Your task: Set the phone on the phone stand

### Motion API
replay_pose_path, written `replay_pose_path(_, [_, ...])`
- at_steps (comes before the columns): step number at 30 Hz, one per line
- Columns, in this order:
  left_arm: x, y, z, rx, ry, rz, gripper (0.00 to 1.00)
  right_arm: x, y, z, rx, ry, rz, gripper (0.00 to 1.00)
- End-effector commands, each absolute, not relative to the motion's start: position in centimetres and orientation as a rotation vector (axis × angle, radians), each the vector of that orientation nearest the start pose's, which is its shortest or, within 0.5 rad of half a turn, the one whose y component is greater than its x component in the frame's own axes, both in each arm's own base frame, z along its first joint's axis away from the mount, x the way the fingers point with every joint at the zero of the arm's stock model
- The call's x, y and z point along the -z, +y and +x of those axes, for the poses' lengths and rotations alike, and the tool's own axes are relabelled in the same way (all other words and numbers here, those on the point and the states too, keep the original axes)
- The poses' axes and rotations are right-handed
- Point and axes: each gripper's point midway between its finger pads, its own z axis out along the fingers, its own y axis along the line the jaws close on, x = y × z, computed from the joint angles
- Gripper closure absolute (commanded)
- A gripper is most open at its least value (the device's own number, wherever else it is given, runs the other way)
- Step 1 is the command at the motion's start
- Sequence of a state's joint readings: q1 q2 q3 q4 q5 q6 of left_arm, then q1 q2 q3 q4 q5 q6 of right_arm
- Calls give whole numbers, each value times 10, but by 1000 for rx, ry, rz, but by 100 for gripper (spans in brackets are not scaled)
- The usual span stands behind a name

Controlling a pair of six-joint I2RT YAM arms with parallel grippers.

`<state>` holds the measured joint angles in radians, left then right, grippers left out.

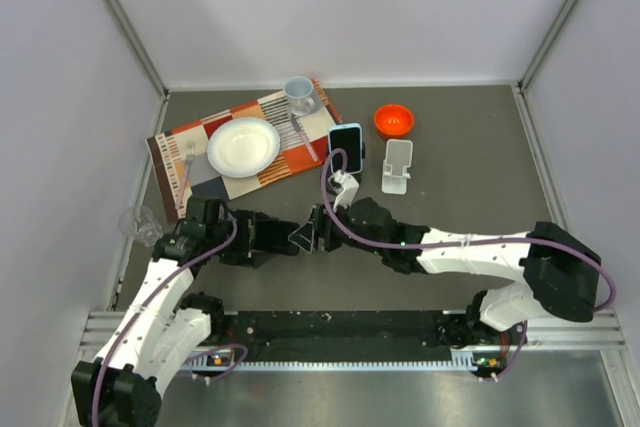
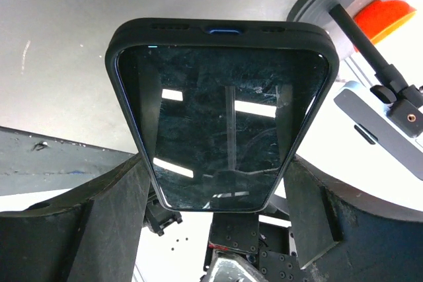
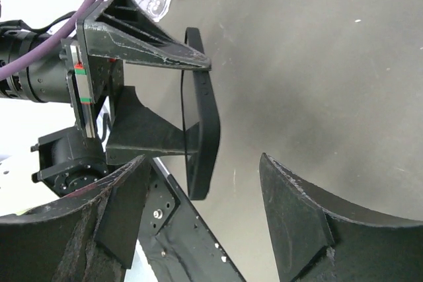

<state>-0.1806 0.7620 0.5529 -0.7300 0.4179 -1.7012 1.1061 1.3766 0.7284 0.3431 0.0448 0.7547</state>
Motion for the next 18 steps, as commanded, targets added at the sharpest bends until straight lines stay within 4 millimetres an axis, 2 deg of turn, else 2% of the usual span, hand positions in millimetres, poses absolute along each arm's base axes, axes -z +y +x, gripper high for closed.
replay_pose_path(1, [-156,-157,206,1267,2167,-1801,100,-189,418,174,-1209,1953,-354,35])
replay_pose_path(5, [-157,-159,204,1280,2168,-1806,100,-181,426,177,-1167,1958,-365,40])
replay_pose_path(9, [-160,-160,203,1298,2160,-1799,100,-174,435,178,-1168,1973,-380,50])
replay_pose_path(14, [-159,-160,202,1302,2167,-1804,100,-174,442,181,-1164,1961,-397,58])
replay_pose_path(17, [-158,-161,201,1316,2166,-1796,100,-178,448,179,-1182,1947,-426,66])
replay_pose_path(18, [-156,-161,200,1319,2165,-1800,100,-181,450,179,-1191,1936,-432,74])
